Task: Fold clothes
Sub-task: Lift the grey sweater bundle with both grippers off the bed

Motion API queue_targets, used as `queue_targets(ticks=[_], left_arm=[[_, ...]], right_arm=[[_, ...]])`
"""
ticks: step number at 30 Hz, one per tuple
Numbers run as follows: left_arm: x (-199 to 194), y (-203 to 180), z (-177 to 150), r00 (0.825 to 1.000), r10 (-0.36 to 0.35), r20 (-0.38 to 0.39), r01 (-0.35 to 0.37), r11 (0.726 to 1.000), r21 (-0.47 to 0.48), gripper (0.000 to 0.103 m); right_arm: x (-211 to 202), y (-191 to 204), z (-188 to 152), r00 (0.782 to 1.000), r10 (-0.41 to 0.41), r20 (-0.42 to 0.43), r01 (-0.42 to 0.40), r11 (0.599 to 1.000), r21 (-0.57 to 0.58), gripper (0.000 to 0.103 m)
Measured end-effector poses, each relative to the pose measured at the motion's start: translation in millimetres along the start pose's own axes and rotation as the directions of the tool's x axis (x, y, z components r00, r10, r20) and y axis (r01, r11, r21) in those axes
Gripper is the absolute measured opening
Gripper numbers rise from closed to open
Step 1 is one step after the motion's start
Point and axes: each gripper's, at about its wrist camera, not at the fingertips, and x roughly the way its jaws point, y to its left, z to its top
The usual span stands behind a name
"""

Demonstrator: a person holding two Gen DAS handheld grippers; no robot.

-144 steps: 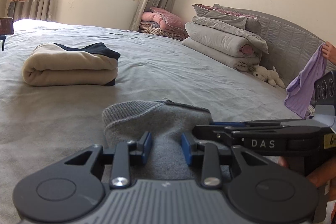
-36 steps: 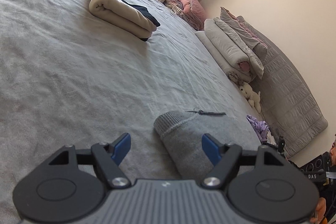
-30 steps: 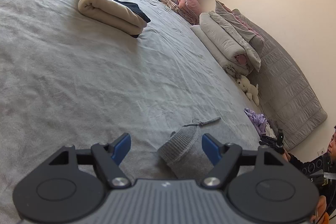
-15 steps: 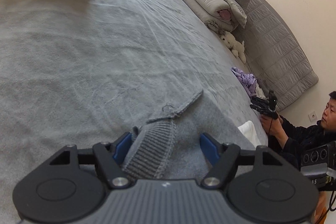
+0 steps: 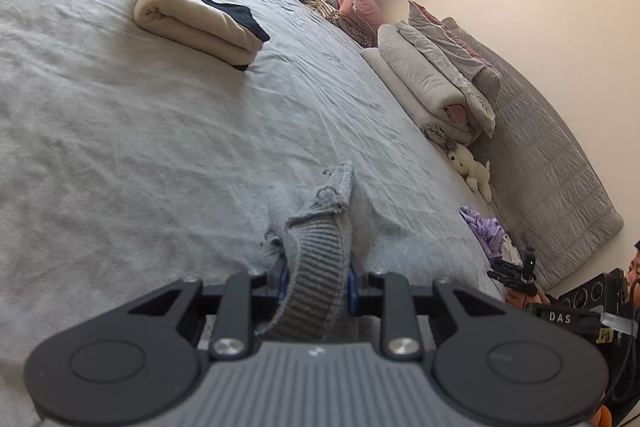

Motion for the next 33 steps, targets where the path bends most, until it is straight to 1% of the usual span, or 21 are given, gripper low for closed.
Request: queue_targets(ticks=[2,6,8,11,13,14,15,17,18,19,21,22,24,25,27,28,31,33], left_arm=[[-21.4,6.1,1.1,0.998,0.045,0.048,-0.044,0.999,-0.021,0.026],[-52.5,27.8,-4.7,0.984,0.135,0.116,-0.124,0.988,-0.097,0.026],[-59.5,39.6,-10.5,0.978,0.166,0.122,-0.152,0.981,-0.117,0.027],[-60.8,63.5,-22.4,0.975,0.209,0.08,-0.196,0.97,-0.142,0.031],[-64.5,81.2,-31.0,0.975,0.21,0.071,-0.196,0.966,-0.167,0.042],[-67.3,85.0,-30.6,0.975,0.208,0.077,-0.193,0.966,-0.169,0.043],[-74.8,86.1,-27.6,0.972,0.212,0.1,-0.194,0.968,-0.16,0.043],[-88.5,80.9,-17.8,0.955,0.242,0.173,-0.224,0.968,-0.117,0.043],[-94.7,74.7,-10.3,0.943,0.253,0.217,-0.241,0.967,-0.079,0.043],[-95.5,68.7,-3.9,0.94,0.244,0.239,-0.238,0.97,-0.053,0.043],[-94.3,56.9,7.9,0.939,0.217,0.268,-0.223,0.975,-0.006,0.043],[-89.6,50.8,11.4,0.943,0.197,0.27,-0.209,0.978,0.018,0.043],[-73.6,38.9,12.9,0.952,0.162,0.261,-0.189,0.979,0.082,0.043],[-63.8,34.0,11.4,0.955,0.159,0.249,-0.192,0.975,0.114,0.043],[-44.6,26.6,7.6,0.96,0.168,0.224,-0.208,0.964,0.168,0.043],[-35.0,24.9,5.4,0.959,0.184,0.215,-0.227,0.955,0.193,0.043],[-15.5,26.2,-3.6,0.939,0.259,0.226,-0.314,0.914,0.256,0.043],[-12.8,31.6,-8.1,0.923,0.3,0.242,-0.363,0.887,0.286,0.043]], right_arm=[[19.2,13.1,7.9,0.999,0.031,-0.043,-0.032,0.999,-0.025,0.037],[54.1,34.4,14.9,0.994,0.051,-0.101,-0.057,0.997,-0.06,0.037],[74.7,40.6,13.8,0.992,0.039,-0.123,-0.049,0.996,-0.073,0.037],[95.0,35.7,8.2,0.99,0.007,-0.14,-0.017,0.997,-0.071,0.037],[101.2,29.9,4.9,0.99,0.008,-0.141,-0.016,0.998,-0.057,0.039],[100.6,28.4,4.2,0.991,0.011,-0.136,-0.018,0.998,-0.052,0.04],[97.3,30.0,4.5,0.992,0.003,-0.13,-0.012,0.997,-0.071,0.041],[88.7,35.0,5.7,0.994,-0.025,-0.105,0.012,0.993,-0.12,0.042],[84.3,39.1,6.7,0.996,-0.041,-0.08,0.029,0.988,-0.15,0.042],[79.7,44.9,7.5,0.997,-0.058,-0.041,0.049,0.982,-0.183,0.042],[76.0,57.1,7.0,0.997,-0.067,0.026,0.071,0.968,-0.241,0.042],[76.8,64.0,5.2,0.997,-0.059,0.052,0.071,0.96,-0.272,0.042],[82.5,76.1,-1.4,0.997,-0.041,0.069,0.062,0.943,-0.327,0.042],[87.5,81.8,-6.1,0.996,-0.04,0.077,0.065,0.931,-0.358,0.042],[96.7,90.7,-14.5,0.995,-0.05,0.089,0.082,0.907,-0.414,0.042],[104.3,94.3,-18.5,0.993,-0.07,0.095,0.105,0.89,-0.445,0.042],[124.1,97.3,-27.5,0.981,-0.148,0.122,0.19,0.838,-0.512,0.042],[132.5,95.2,-29.4,0.974,-0.186,0.129,0.227,0.821,-0.525,0.041]])
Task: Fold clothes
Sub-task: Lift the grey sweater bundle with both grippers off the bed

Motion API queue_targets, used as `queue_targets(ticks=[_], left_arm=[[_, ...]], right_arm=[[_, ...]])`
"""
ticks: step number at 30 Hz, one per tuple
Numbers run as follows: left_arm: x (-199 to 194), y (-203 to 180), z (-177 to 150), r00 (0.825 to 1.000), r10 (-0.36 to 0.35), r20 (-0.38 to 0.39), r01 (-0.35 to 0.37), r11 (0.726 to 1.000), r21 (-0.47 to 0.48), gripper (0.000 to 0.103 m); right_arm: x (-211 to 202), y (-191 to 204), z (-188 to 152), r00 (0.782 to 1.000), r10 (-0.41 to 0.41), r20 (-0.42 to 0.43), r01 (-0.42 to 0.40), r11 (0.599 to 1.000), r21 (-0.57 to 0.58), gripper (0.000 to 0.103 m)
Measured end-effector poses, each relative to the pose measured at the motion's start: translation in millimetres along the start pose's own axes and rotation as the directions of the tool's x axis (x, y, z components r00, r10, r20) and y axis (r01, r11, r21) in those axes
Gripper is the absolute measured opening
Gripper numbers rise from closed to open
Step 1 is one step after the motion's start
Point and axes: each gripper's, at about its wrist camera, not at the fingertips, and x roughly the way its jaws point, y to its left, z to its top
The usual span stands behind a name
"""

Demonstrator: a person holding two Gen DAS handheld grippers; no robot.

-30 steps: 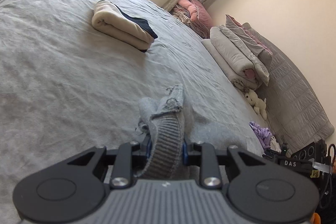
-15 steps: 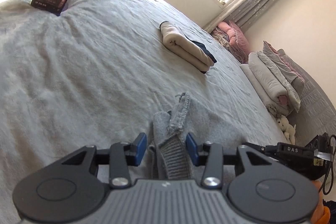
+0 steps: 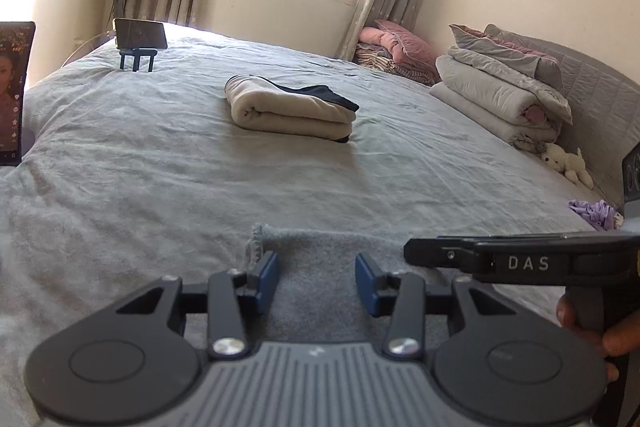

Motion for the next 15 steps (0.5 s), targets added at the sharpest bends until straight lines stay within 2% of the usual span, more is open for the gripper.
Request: queue_targets(ticks=[3,5,7,11,15], left_arm=[[-5.5,12.2,-1.6,1.0,0.006,0.001,-0.006,1.0,-0.021,0.044],[-11.0,22.4,-0.8,1.0,0.026,-0.013,-0.027,0.997,-0.068,0.052],[-14.6,34.3,-1.0,0.999,-0.009,-0.047,0.003,0.99,-0.141,0.058],[-15.7,47.2,-1.8,0.992,-0.083,-0.097,0.057,0.969,-0.242,0.064],[-7.5,47.8,-4.8,0.982,-0.127,-0.136,0.084,0.955,-0.286,0.065]], right_arm=[[2.8,-8.4,-1.2,1.0,-0.007,-0.013,0.008,0.998,0.058,0.043],[0.2,-15.0,-1.8,1.0,0.0,-0.013,0.001,0.994,0.113,0.048],[-5.1,-23.7,-1.7,0.999,0.027,-0.025,-0.022,0.98,0.199,0.054],[-17.5,-28.7,1.8,0.997,0.051,-0.065,-0.034,0.971,0.237,0.089],[-20.2,-35.3,-4.8,0.987,0.113,-0.112,-0.078,0.958,0.277,0.089]])
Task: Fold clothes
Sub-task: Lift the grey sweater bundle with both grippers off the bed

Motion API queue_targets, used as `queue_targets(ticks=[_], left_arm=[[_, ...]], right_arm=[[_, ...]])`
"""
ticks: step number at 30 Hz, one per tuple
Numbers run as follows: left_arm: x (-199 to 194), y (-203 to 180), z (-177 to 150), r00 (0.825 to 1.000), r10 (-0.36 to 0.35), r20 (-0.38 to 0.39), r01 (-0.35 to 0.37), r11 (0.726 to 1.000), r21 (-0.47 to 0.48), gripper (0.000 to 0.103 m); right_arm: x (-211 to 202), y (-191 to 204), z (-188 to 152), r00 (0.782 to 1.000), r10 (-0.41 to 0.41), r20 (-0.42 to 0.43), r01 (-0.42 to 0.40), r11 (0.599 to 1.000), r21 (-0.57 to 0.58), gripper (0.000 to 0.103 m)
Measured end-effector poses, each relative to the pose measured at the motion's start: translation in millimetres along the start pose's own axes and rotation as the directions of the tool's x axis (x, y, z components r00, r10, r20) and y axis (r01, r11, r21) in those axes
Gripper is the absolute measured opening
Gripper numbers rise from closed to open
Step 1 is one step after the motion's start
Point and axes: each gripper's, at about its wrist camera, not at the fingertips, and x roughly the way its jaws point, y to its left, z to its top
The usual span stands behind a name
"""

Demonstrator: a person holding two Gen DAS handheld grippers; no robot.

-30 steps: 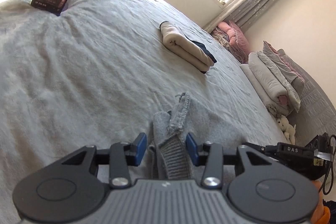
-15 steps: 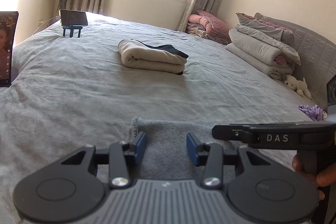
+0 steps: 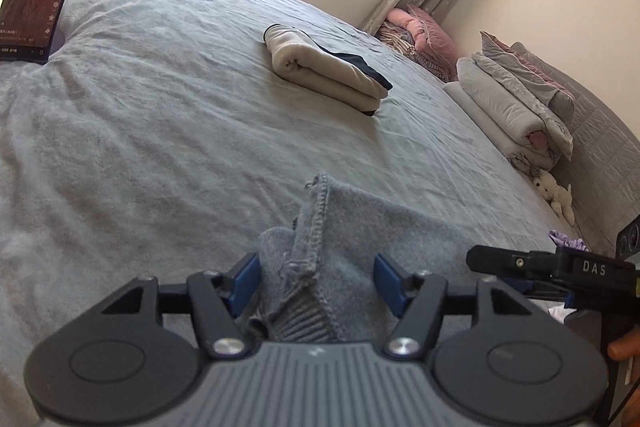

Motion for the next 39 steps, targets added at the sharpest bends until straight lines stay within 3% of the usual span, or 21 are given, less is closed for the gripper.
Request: queue_targets(ticks=[5,8,15,19,26,39], left_arm=[[5.5,11.5,-2.3,0.998,-0.046,-0.032,0.043,0.996,-0.076,0.066],[6.7,21.1,-3.1,0.994,-0.098,-0.054,0.09,0.986,-0.138,0.064],[9.6,29.4,-7.0,0.983,-0.164,-0.078,0.147,0.971,-0.189,0.063],[10.9,23.1,-9.4,0.986,-0.148,-0.075,0.133,0.975,-0.176,0.063],[13.1,-6.4,-7.5,0.996,-0.031,-0.078,0.03,0.999,-0.016,0.064],[13.5,3.9,-4.2,0.992,-0.057,-0.112,0.058,0.998,0.006,0.064]], right_arm=[[8.1,-16.4,0.6,0.995,0.085,-0.059,-0.078,0.99,0.114,0.089],[17.0,-31.4,-0.6,0.98,0.173,-0.099,-0.148,0.964,0.219,0.089],[21.2,-46.3,0.2,0.962,0.257,-0.093,-0.218,0.928,0.303,0.089],[22.4,-42.3,-1.1,0.962,0.257,-0.094,-0.224,0.936,0.272,0.089],[23.5,-30.2,-5.0,0.971,0.216,-0.107,-0.198,0.968,0.154,0.089],[22.5,-23.6,-16.2,0.981,0.181,-0.071,-0.177,0.982,0.061,0.087]])
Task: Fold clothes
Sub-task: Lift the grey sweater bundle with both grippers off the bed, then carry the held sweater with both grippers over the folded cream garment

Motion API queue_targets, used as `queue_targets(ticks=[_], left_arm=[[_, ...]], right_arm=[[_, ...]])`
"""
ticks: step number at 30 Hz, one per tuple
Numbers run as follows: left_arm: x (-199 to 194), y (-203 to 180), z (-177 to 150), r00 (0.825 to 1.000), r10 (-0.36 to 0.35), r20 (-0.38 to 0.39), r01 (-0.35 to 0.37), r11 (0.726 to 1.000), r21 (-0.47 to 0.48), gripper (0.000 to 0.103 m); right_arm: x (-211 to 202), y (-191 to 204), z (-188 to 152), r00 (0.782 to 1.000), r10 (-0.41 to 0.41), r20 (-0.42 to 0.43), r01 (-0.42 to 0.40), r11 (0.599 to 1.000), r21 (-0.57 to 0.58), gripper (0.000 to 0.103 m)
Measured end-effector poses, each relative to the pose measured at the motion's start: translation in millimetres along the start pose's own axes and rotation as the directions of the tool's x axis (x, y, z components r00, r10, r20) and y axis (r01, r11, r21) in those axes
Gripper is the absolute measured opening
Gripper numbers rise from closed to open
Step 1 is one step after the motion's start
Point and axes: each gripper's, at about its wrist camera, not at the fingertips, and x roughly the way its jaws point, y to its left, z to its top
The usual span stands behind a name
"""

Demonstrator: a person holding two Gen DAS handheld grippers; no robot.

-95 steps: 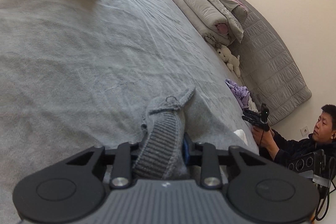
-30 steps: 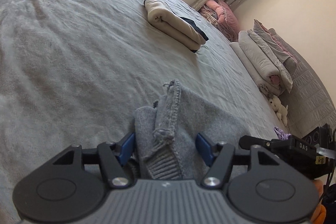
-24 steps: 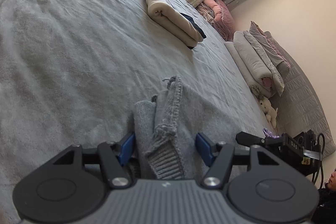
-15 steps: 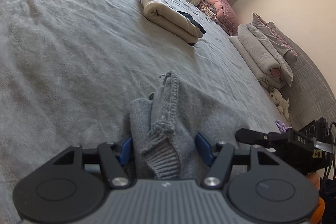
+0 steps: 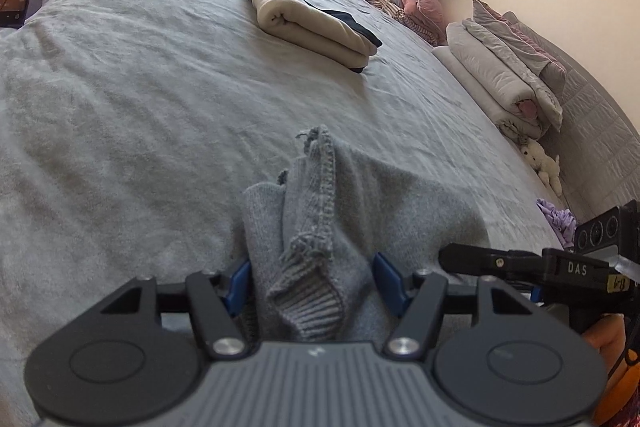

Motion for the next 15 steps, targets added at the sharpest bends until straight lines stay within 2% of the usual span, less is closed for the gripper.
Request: queue_targets(ticks=[6,10,14,15], left_arm=[[-3.7,7.8,0.6,0.999,-0.041,-0.029,0.04,0.999,-0.011,0.064],[-2.8,16.9,0.2,0.992,-0.109,-0.057,0.106,0.993,-0.051,0.063],[3.0,24.5,-4.2,0.981,-0.18,-0.073,0.17,0.978,-0.124,0.051],[4.7,26.0,-5.5,0.979,-0.192,-0.072,0.18,0.973,-0.143,0.045]], right_arm=[[-13.4,-14.6,-4.5,0.999,0.032,0.022,-0.033,0.997,0.069,0.076],[-17.6,-16.2,-11.2,0.998,0.047,0.036,-0.049,0.996,0.077,0.074],[-7.9,-7.0,-18.3,0.995,0.087,0.038,-0.089,0.995,0.051,0.07],[-5.6,-4.8,-20.3,0.995,0.087,0.043,-0.089,0.995,0.043,0.067]])
